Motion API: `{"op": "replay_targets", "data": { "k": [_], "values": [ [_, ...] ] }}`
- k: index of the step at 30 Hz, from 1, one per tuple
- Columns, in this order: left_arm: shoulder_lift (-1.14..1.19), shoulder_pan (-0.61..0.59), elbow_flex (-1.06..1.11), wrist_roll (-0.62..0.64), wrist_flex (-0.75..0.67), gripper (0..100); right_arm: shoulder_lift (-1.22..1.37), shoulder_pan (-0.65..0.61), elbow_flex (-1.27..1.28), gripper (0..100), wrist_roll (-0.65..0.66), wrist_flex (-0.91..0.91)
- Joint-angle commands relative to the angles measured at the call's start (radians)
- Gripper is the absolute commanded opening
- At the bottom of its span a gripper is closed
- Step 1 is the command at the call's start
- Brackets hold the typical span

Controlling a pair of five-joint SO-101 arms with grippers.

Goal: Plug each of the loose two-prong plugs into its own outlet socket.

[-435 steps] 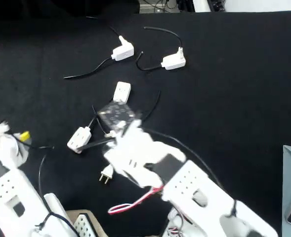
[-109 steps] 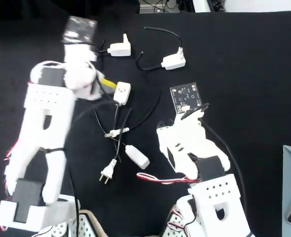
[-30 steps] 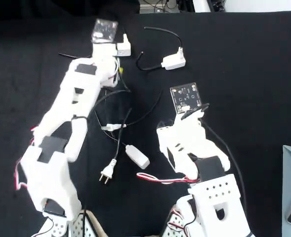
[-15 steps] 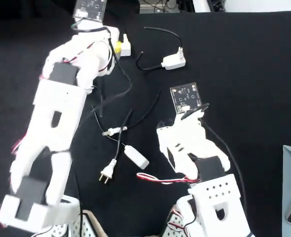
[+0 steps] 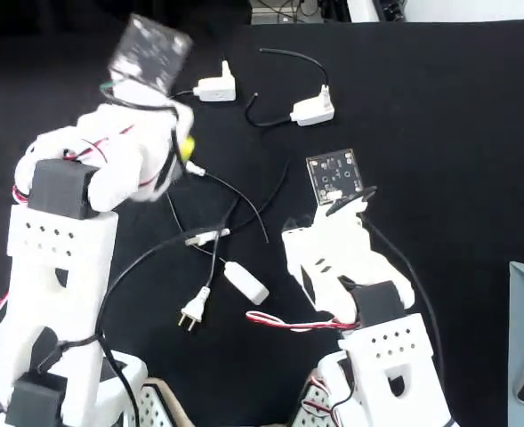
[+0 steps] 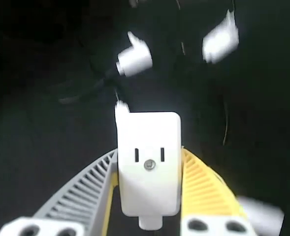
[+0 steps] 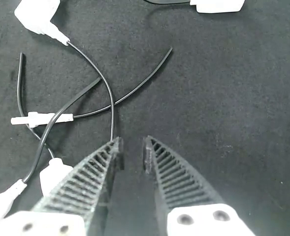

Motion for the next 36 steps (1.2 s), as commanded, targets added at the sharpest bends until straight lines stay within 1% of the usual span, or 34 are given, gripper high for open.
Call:
{"op": "replay_targets", "data": {
  "k": [1, 4, 7, 10, 14, 16, 20, 22, 25, 29, 36],
  "values": [
    [-0.035, 0.004, 0.059, -0.189, 0.066, 3, -0.010, -0.012, -0.007, 8.2, -0.006, -0.012],
    [-0.037, -0.004, 0.180, -0.304, 0.060, 3, -0.010, -0.012, -0.007, 8.2, -0.006, -0.012],
    [-0.041, -0.015, 0.323, -0.404, 0.020, 3, -0.010, -0.012, 0.005, 8.3, -0.006, -0.017],
    [-0.043, -0.021, 0.430, -0.459, -0.005, 3, -0.010, -0.012, 0.012, 8.3, -0.005, -0.018],
    [-0.043, -0.025, 0.510, -0.460, -0.009, 3, -0.010, -0.012, 0.012, 8.4, -0.003, -0.018],
    [-0.044, -0.059, 0.515, -0.460, -0.002, 5, -0.010, -0.012, 0.012, 8.4, -0.003, -0.018],
    [-0.044, -0.162, 0.516, -0.460, -0.008, 17, -0.010, -0.012, 0.010, 8.4, -0.003, -0.018],
    [-0.044, -0.208, 0.519, -0.460, -0.009, 21, -0.010, -0.012, 0.012, 8.4, -0.003, -0.018],
    [-0.044, -0.243, 0.518, -0.466, -0.009, 19, -0.010, -0.012, 0.010, 8.4, -0.003, -0.018],
    [-0.044, -0.240, 0.521, -0.466, -0.006, 17, -0.010, -0.041, 0.013, 8.4, -0.002, -0.018],
    [-0.043, -0.239, 0.545, -0.465, -0.009, 19, -0.010, -0.052, 0.015, 8.5, -0.005, -0.017]
  ]
}}
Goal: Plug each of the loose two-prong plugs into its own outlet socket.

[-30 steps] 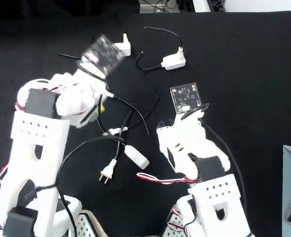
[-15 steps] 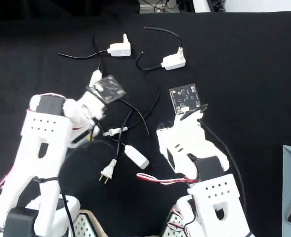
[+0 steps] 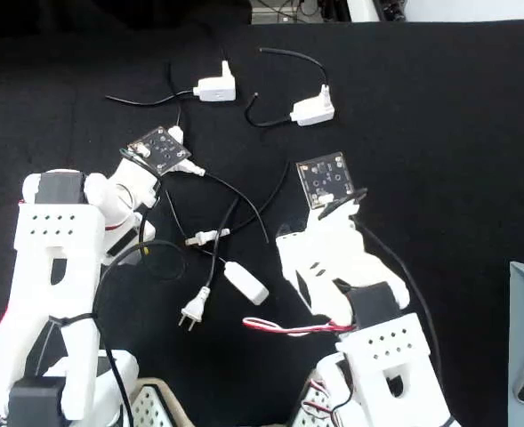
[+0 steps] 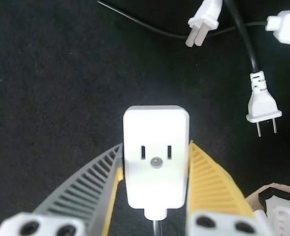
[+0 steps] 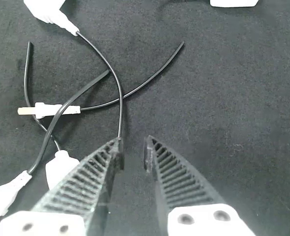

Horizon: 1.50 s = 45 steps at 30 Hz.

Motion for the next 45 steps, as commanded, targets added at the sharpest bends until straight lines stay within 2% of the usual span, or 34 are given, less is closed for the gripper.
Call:
{"op": "replay_targets", "data": {
  "k": [1, 8, 16, 18, 22, 24, 27, 32, 41, 45],
  "values": [
    [-0.031, -0.002, 0.024, -0.003, -0.018, 21, -0.010, -0.014, -0.005, 8.5, -0.005, -0.017],
    [-0.031, -0.010, 0.048, 0.000, -0.066, 23, -0.010, -0.015, -0.005, 8.5, -0.002, -0.017],
    [-0.031, 0.001, 0.058, -0.002, -0.057, 23, -0.010, -0.015, -0.005, 8.5, 0.000, -0.017],
    [-0.032, 0.025, 0.088, -0.002, -0.057, 22, -0.010, -0.015, -0.005, 8.5, 0.000, -0.017],
    [-0.031, 0.124, 0.173, 0.014, -0.060, 15, -0.010, -0.015, -0.005, 8.5, 0.000, -0.017],
    [-0.025, 0.177, 0.213, 0.087, -0.064, 15, -0.010, -0.015, -0.005, 8.5, 0.002, -0.017],
    [-0.031, 0.231, 0.280, 0.259, -0.138, 20, -0.010, -0.015, -0.005, 8.5, 0.002, -0.017],
    [-0.023, 0.248, 0.357, 0.450, -0.279, 28, -0.010, -0.015, -0.004, 8.5, 0.002, -0.015],
    [-0.020, 0.242, 0.499, 0.540, -0.434, 29, -0.010, -0.015, -0.004, 8.5, 0.002, -0.014],
    [-0.020, 0.249, 0.573, 0.540, -0.511, 28, -0.010, -0.015, -0.004, 8.5, 0.002, -0.014]
  ]
}}
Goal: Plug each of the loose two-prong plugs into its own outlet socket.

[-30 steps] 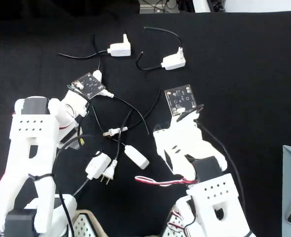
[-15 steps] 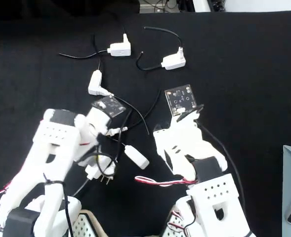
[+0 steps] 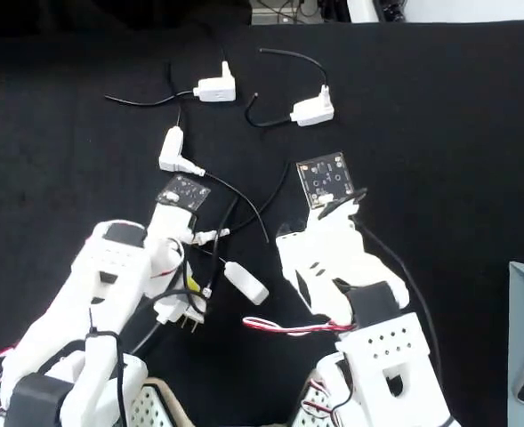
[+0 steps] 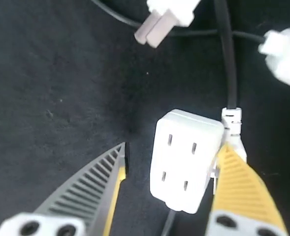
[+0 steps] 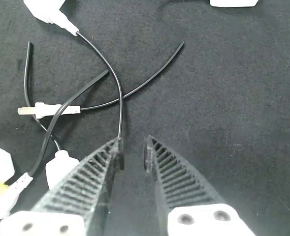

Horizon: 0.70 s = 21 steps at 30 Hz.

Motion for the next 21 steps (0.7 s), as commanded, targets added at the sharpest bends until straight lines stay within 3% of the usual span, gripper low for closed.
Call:
{"op": "replay_targets", "data": {
  "k": [1, 3, 9, 15, 21],
  "values": [
    [-0.015, 0.013, 0.028, 0.006, -0.055, 28, -0.010, -0.015, -0.004, 8.5, 0.002, -0.014],
    [-0.017, 0.012, 0.030, 0.005, -0.057, 26, -0.010, -0.015, -0.004, 8.5, 0.002, -0.014],
    [-0.025, 0.002, 0.008, -0.008, -0.087, 5, -0.010, -0.015, -0.004, 8.5, 0.002, -0.014],
    [-0.015, -0.030, 0.061, -0.244, -0.221, 3, -0.010, -0.015, -0.004, 8.5, 0.002, -0.012],
    [-0.015, -0.176, 0.064, -0.560, -0.373, 7, -0.010, -0.015, -0.004, 8.5, 0.002, -0.014]
  ]
}}
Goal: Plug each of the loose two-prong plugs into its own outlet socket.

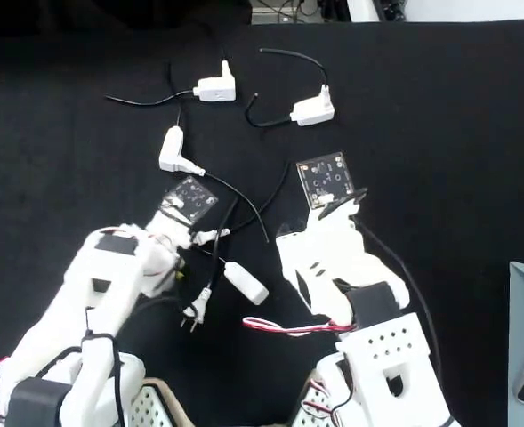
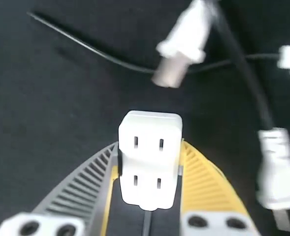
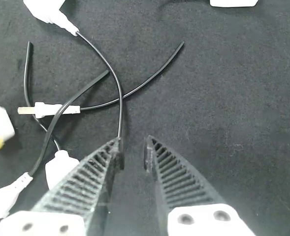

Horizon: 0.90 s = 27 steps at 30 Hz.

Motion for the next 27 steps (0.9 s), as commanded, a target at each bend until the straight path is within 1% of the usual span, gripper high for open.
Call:
{"op": "replay_targets", "data": {
  "k": [1, 2, 3, 5, 6, 13, 18, 22, 25, 27],
  "values": [
    [-0.005, -0.099, 0.002, -0.206, -0.092, 10, -0.010, -0.015, -0.004, 8.5, 0.002, -0.014],
    [-0.005, -0.124, 0.004, -0.233, -0.104, 14, -0.010, -0.015, -0.004, 8.5, 0.002, -0.014],
    [-0.005, -0.140, 0.004, -0.235, -0.109, 19, -0.010, -0.015, -0.004, 8.5, 0.002, -0.014],
    [-0.014, -0.156, 0.005, -0.213, -0.103, 28, -0.010, -0.015, -0.004, 8.5, 0.002, -0.015],
    [-0.014, -0.154, 0.004, -0.204, -0.087, 31, -0.008, -0.015, -0.004, 8.5, 0.002, -0.017],
    [-0.015, -0.136, -0.090, -0.183, 0.086, 30, -0.008, -0.015, -0.004, 8.5, -0.003, -0.017],
    [-0.015, -0.193, -0.265, -0.015, 0.207, 30, -0.008, -0.015, -0.005, 8.5, -0.012, -0.012],
    [-0.015, -0.262, -0.401, 0.123, 0.313, 30, -0.008, -0.015, -0.019, 8.5, -0.100, -0.011],
    [-0.015, -0.306, -0.455, 0.235, 0.370, 30, -0.001, -0.017, -0.054, 8.5, -0.149, -0.006],
    [-0.015, -0.334, -0.473, 0.316, 0.394, 30, 0.035, -0.028, -0.110, 8.5, -0.190, 0.028]
  ]
}}
